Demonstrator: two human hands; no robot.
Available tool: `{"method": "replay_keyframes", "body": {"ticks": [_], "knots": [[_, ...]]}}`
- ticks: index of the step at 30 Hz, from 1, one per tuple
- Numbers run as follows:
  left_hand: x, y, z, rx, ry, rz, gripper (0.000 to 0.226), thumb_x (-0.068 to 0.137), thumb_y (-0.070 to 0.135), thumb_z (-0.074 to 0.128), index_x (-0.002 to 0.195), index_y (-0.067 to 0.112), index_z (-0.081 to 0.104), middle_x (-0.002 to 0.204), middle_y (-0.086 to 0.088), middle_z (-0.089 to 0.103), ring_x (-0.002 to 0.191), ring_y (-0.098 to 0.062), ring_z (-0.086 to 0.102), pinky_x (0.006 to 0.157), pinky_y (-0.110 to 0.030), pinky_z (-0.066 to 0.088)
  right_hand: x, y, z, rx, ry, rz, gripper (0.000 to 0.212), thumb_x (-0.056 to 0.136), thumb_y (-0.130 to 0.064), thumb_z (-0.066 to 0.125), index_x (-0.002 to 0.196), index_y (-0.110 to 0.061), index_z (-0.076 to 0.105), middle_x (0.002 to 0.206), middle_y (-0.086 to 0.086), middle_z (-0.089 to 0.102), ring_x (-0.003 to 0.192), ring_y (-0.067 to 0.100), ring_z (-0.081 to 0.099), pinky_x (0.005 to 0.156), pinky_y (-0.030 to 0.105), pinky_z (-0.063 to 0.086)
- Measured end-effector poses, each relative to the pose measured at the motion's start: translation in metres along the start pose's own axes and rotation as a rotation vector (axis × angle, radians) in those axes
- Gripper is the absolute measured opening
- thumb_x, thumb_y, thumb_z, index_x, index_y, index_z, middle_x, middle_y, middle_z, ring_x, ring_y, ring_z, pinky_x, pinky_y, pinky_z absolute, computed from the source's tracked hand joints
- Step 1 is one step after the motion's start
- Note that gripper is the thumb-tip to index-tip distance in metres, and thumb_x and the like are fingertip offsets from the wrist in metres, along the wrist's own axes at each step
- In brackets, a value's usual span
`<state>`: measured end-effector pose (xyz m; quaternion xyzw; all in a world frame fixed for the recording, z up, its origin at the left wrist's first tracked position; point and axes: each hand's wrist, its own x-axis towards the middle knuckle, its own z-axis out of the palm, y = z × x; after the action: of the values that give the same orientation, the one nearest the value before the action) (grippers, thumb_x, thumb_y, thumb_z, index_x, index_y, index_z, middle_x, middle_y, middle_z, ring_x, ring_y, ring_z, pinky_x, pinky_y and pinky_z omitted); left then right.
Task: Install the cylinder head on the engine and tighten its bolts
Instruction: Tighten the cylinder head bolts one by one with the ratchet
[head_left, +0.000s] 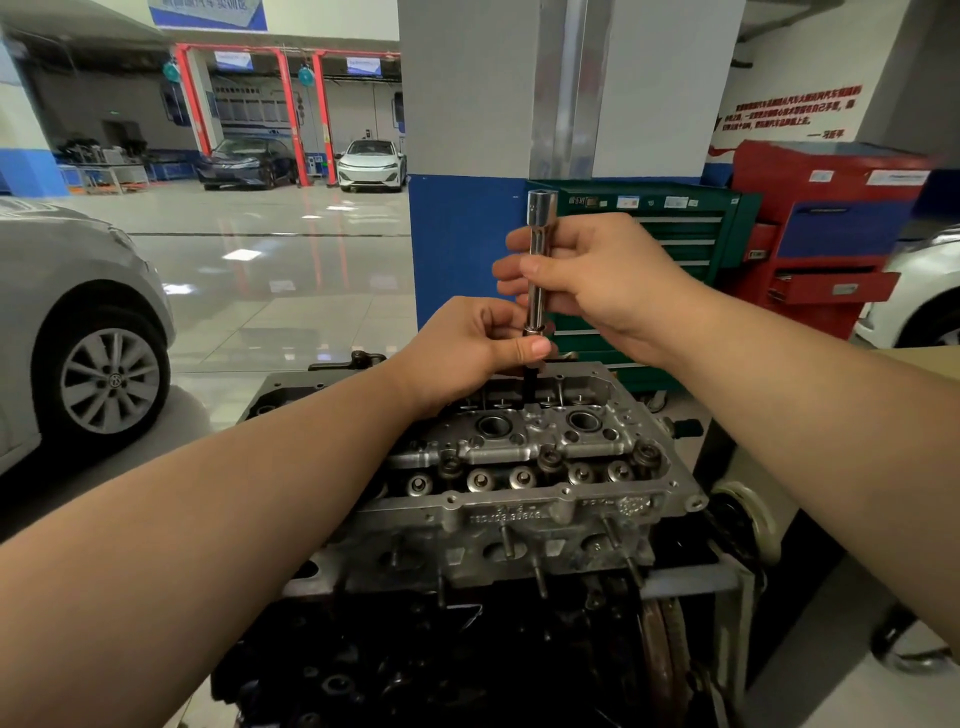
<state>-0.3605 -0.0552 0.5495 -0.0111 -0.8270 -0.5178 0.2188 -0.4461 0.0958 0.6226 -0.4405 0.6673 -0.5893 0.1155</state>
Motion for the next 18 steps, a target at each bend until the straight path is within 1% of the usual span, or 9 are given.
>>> {"method": "replay_keyframes", "body": {"ticks": [2,5,8,11,13,14,15,17,18], "knots": [[-0.001,-0.001,0.001,-0.071,-0.047,-0.028,0.029,0.096,0.02,0.073,0.121,0.004,0.073,0.112,-0.007,0.08,0.11,-0.026,0.075,0.103,-0.044,0.058,0.0,-0.001,-0.002,-0.059,0.019,-0.004,0.013,0.099,-0.005,0.067,0.105,-0.016,0.07,0.096,0.004,0.081,0.091,0.018,0.079,0.089,0.042,0.064],[-0.002,0.001,0.003,-0.158,-0.035,-0.061,0.029,0.099,0.019,0.071,0.126,0.007,0.07,0.119,-0.011,0.077,0.112,-0.03,0.074,0.1,-0.053,0.059,0.002,0.0,0.001,-0.271,0.176,-0.036,0.008,0.091,-0.016,0.079,0.09,-0.016,0.072,0.084,0.007,0.079,0.081,0.022,0.079,0.083,0.051,0.063],[-0.001,0.003,0.004,-0.05,0.049,-0.031,0.044,0.086,0.032,0.084,0.12,0.008,0.07,0.116,-0.019,0.073,0.11,-0.038,0.072,0.098,-0.059,0.058,0.0,-0.001,0.007,-0.384,0.276,-0.073,0.023,0.081,-0.029,0.088,0.076,-0.019,0.068,0.078,0.009,0.074,0.078,0.027,0.076,0.076,0.054,0.063],[0.002,0.001,0.002,0.022,0.08,-0.009,0.035,0.08,0.03,0.09,0.103,0.009,0.075,0.099,-0.022,0.074,0.1,-0.044,0.072,0.095,-0.058,0.059,-0.001,-0.001,0.009,-0.349,0.241,-0.081,0.02,0.083,-0.032,0.087,0.084,-0.019,0.073,0.08,0.006,0.076,0.08,0.024,0.077,0.079,0.052,0.063],[0.003,0.001,0.001,0.009,0.086,-0.015,0.027,0.081,0.028,0.089,0.098,0.01,0.076,0.094,-0.02,0.075,0.096,-0.041,0.074,0.09,-0.052,0.063,-0.001,0.003,0.007,-0.169,0.156,-0.062,0.006,0.094,-0.023,0.078,0.095,-0.019,0.074,0.091,0.005,0.079,0.087,0.021,0.078,0.085,0.048,0.064],[0.003,0.001,0.0,-0.006,0.086,-0.015,0.028,0.083,0.026,0.088,0.098,0.007,0.075,0.094,-0.021,0.075,0.093,-0.039,0.075,0.086,-0.047,0.065,-0.001,0.005,0.005,-0.049,0.092,-0.044,0.006,0.099,-0.016,0.07,0.102,-0.02,0.072,0.098,0.005,0.08,0.092,0.019,0.078,0.088,0.044,0.064],[0.003,0.0,-0.001,-0.021,0.082,-0.012,0.026,0.085,0.022,0.087,0.099,0.004,0.075,0.093,-0.02,0.076,0.09,-0.034,0.077,0.083,-0.042,0.065,-0.002,0.007,0.002,0.039,0.031,-0.03,0.015,0.102,-0.008,0.064,0.11,-0.019,0.07,0.104,0.005,0.079,0.097,0.019,0.078,0.089,0.04,0.063],[0.002,0.0,-0.001,-0.029,0.052,-0.006,0.018,0.09,0.017,0.083,0.102,0.005,0.076,0.092,-0.013,0.079,0.09,-0.023,0.079,0.082,-0.034,0.064,-0.003,0.008,-0.002,0.055,-0.026,-0.042,0.023,0.101,0.0,0.06,0.116,-0.016,0.068,0.105,0.006,0.079,0.099,0.021,0.077,0.088,0.038,0.063],[0.001,0.0,-0.001,-0.036,0.023,-0.005,0.017,0.092,0.014,0.08,0.106,0.005,0.076,0.095,-0.011,0.08,0.093,-0.022,0.079,0.085,-0.035,0.063,-0.004,0.007,-0.003,0.012,-0.014,-0.058,0.021,0.099,0.0,0.064,0.113,-0.016,0.069,0.102,0.006,0.08,0.097,0.021,0.078,0.088,0.04,0.063]]}}
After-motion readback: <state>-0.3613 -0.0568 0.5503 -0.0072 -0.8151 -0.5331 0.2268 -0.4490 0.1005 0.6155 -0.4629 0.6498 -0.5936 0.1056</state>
